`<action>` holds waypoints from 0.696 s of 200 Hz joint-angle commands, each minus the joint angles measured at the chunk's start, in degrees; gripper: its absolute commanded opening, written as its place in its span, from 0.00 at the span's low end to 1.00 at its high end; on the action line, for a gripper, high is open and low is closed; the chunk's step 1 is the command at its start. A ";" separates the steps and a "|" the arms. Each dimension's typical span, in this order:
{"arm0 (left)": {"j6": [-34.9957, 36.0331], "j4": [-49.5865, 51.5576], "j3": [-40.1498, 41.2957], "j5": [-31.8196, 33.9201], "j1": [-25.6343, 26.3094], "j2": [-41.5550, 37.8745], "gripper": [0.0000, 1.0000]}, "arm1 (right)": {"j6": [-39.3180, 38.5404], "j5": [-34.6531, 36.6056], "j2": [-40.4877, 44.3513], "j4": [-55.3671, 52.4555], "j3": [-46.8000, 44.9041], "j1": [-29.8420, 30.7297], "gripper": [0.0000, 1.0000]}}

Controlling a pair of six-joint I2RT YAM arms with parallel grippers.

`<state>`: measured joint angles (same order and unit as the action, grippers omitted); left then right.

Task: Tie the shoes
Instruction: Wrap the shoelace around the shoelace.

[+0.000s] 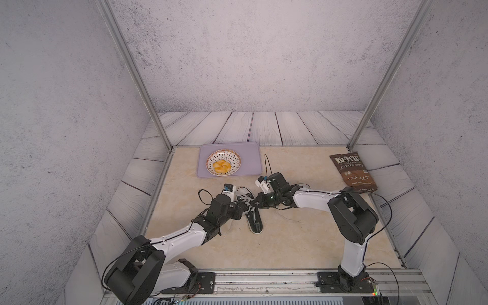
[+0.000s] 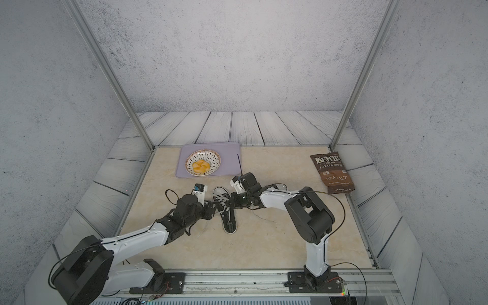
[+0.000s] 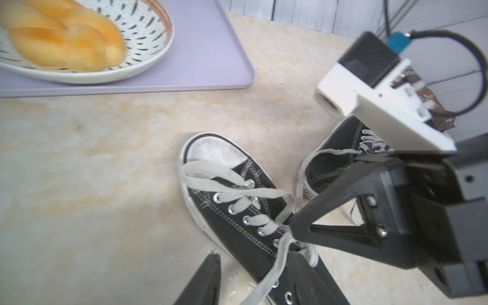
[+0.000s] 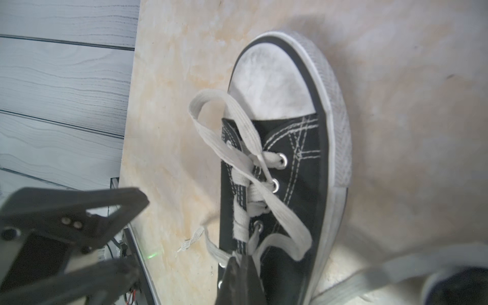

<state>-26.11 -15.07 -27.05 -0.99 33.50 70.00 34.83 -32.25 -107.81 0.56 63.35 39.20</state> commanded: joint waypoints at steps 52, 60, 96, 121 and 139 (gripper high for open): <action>-4.25 10.98 -14.31 -7.54 -8.17 14.13 0.47 | -2.51 4.39 4.58 -1.70 -0.42 0.17 0.00; -5.98 9.86 -15.46 -8.58 -8.18 16.32 0.47 | -2.62 4.48 4.53 -1.70 -0.38 0.16 0.00; -11.40 5.99 -18.25 -9.32 -8.74 23.68 0.49 | -2.66 4.22 4.45 -1.73 -0.60 0.16 0.00; -13.53 3.50 -18.31 -9.89 -9.98 26.03 0.49 | -2.89 4.21 4.47 -1.95 -0.72 0.18 0.00; -14.22 2.39 -18.26 -10.08 -10.20 26.42 0.49 | -2.89 4.30 4.54 -2.05 -0.87 0.15 0.00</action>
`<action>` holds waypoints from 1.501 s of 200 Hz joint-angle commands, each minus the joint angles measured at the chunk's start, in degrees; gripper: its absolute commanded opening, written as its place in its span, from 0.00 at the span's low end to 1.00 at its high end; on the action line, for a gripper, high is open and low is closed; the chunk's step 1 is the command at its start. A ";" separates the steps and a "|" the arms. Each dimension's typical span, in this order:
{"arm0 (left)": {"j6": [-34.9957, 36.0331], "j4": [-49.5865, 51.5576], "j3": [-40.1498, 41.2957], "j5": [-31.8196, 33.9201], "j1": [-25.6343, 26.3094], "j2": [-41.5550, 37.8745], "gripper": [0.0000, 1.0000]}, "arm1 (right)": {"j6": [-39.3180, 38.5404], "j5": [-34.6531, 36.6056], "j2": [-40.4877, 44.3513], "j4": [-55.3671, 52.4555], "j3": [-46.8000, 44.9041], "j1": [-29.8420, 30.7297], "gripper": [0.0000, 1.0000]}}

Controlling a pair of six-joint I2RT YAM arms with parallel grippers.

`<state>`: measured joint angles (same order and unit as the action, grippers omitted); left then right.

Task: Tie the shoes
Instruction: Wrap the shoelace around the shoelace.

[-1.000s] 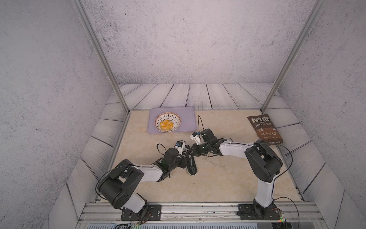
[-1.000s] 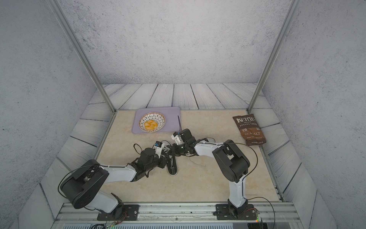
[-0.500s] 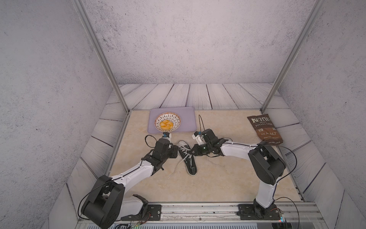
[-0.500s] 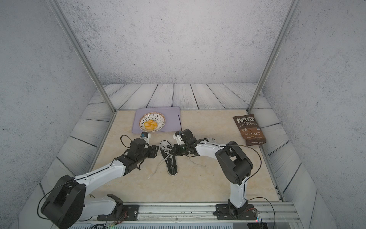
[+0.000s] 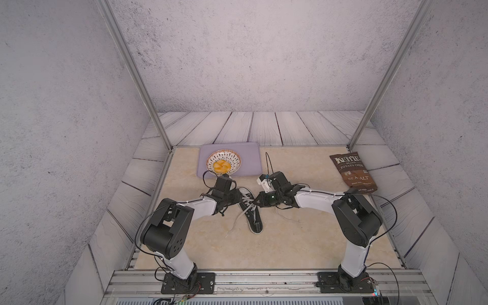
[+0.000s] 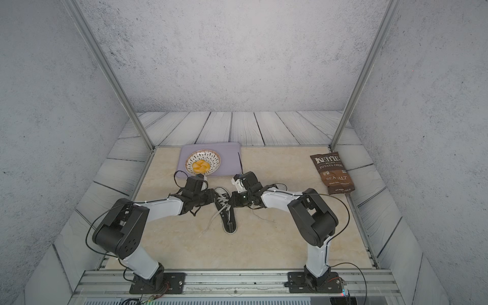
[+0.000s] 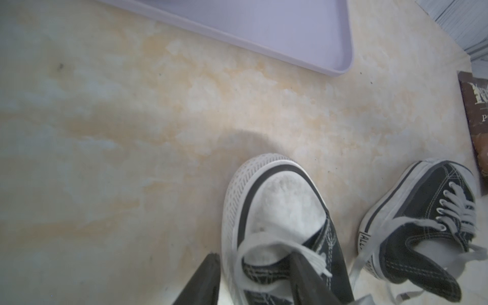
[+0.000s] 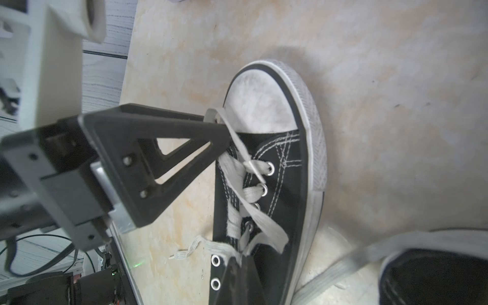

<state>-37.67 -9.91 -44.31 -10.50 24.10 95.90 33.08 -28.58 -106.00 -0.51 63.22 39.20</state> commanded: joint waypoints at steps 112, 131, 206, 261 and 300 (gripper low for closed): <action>-2.41 -4.23 0.63 2.84 -1.07 -1.76 0.21 | -1.09 0.28 2.15 -1.15 -0.82 0.16 0.00; -1.94 -4.63 3.31 5.30 -1.07 -5.30 0.16 | -1.08 0.71 2.36 -1.32 -0.73 0.18 0.00; 8.18 -2.18 16.84 2.23 2.87 -21.21 0.03 | -3.00 2.30 1.54 -3.65 2.02 0.17 0.00; 21.21 0.31 14.78 1.55 20.69 -26.35 0.03 | -3.46 1.09 -0.44 -4.38 4.41 0.09 0.00; 28.11 1.72 6.42 -2.35 27.87 -18.91 0.04 | -3.46 0.63 -1.20 -4.48 5.05 -0.05 0.00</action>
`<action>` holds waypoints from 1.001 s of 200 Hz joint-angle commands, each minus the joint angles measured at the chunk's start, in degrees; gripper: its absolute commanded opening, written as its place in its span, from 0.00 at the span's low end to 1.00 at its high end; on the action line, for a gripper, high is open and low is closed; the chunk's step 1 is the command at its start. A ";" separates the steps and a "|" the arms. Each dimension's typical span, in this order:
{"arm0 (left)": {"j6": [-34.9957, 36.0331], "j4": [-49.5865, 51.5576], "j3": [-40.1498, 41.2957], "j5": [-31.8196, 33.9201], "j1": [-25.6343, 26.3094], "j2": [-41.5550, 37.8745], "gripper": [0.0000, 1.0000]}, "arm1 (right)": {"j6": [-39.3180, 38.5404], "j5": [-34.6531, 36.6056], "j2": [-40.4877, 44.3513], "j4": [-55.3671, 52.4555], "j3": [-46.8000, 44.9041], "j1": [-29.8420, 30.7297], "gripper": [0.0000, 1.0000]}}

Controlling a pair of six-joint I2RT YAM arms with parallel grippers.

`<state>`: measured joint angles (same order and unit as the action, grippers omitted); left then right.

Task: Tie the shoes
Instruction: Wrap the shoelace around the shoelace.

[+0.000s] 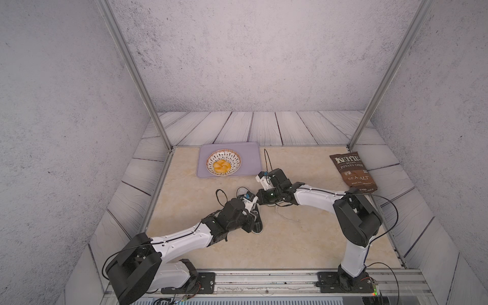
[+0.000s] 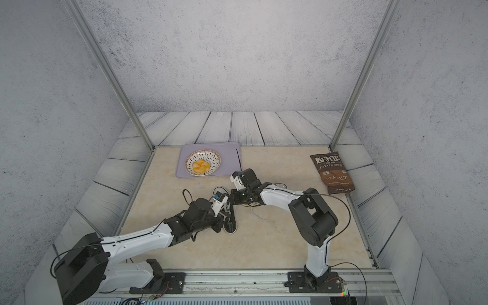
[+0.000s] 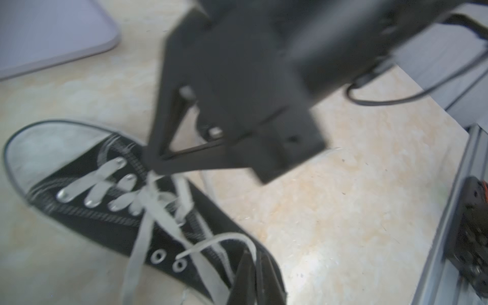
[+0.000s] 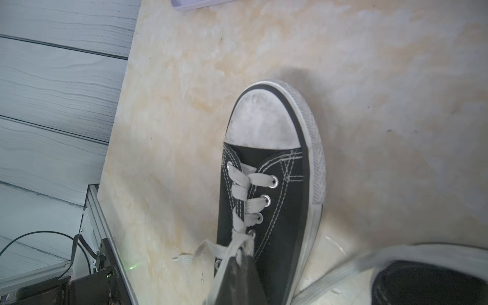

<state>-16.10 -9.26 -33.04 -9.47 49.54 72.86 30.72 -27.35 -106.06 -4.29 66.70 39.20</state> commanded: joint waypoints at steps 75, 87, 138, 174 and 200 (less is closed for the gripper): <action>7.05 1.06 -6.88 -6.87 4.78 6.88 0.74 | -1.57 -1.46 -1.31 -0.73 1.34 -0.53 0.00; 7.08 3.69 -6.41 -3.87 4.78 4.35 0.76 | -1.92 -1.78 -1.12 -0.73 1.30 -0.53 0.00; 10.84 2.54 -1.23 -7.74 -6.46 -1.19 0.56 | -5.94 -3.60 0.12 -0.48 0.30 -0.59 0.00; 17.27 -2.97 -3.79 -9.20 -11.83 5.07 0.37 | -7.07 -4.72 0.59 -0.51 -0.07 -0.75 0.00; 20.45 -5.57 -4.72 -9.95 -14.90 9.29 0.32 | -6.98 -5.15 0.94 -0.36 -0.50 -0.88 0.00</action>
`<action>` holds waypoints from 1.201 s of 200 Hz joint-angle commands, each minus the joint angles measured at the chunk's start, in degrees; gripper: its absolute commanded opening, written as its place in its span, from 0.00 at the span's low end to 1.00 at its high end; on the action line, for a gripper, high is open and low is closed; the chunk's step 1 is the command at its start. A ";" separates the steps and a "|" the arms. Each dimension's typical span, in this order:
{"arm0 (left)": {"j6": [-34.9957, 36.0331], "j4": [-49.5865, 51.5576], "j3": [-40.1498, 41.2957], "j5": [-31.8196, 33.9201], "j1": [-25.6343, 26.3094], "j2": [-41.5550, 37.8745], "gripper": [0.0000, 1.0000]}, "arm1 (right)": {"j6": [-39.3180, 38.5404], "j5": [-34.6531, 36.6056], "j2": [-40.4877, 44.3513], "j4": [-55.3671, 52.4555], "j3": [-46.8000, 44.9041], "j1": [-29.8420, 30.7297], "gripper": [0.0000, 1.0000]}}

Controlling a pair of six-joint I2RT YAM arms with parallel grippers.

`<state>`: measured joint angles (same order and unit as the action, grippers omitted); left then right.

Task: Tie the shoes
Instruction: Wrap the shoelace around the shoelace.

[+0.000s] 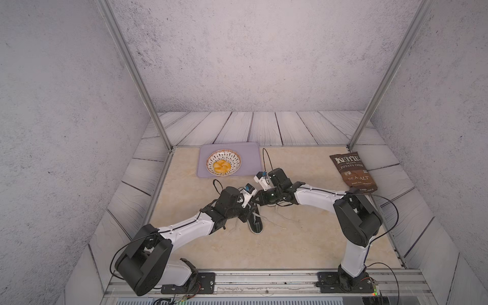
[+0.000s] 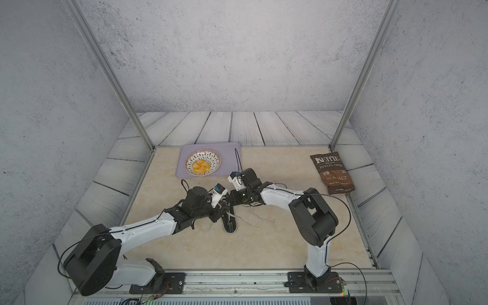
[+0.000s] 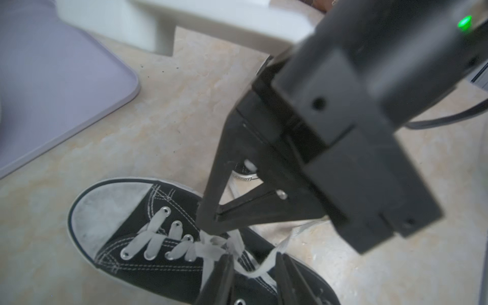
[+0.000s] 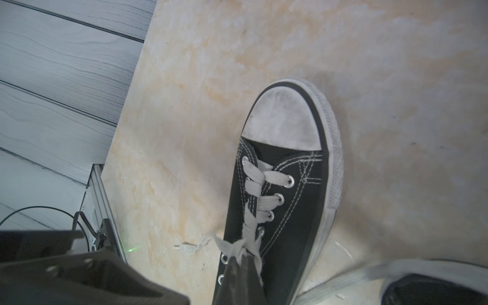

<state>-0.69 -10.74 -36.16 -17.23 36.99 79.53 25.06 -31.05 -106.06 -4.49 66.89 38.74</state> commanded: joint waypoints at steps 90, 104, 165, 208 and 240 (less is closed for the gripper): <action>8.55 -5.63 -3.40 -3.92 -3.67 8.66 0.26 | -0.71 -3.71 0.47 0.47 -0.49 -0.86 0.00; 8.68 -5.62 -3.69 -3.96 -3.61 9.38 0.23 | -0.71 -4.00 0.41 0.36 -0.27 -0.93 0.00; 6.43 -6.76 -3.91 0.21 -3.68 10.29 0.00 | -1.46 -4.10 0.85 -0.08 -0.65 -1.12 0.01; 1.22 -10.09 -0.11 0.51 -3.95 7.77 0.00 | -7.18 -0.80 8.04 6.81 -10.60 -1.55 0.62; -1.42 -11.10 0.89 -0.18 -4.03 7.14 0.02 | -9.06 -2.12 7.11 14.08 -16.47 -1.56 0.66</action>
<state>1.10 -19.59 -36.34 -17.23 33.36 88.01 19.07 -32.58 -100.16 3.09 52.97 37.21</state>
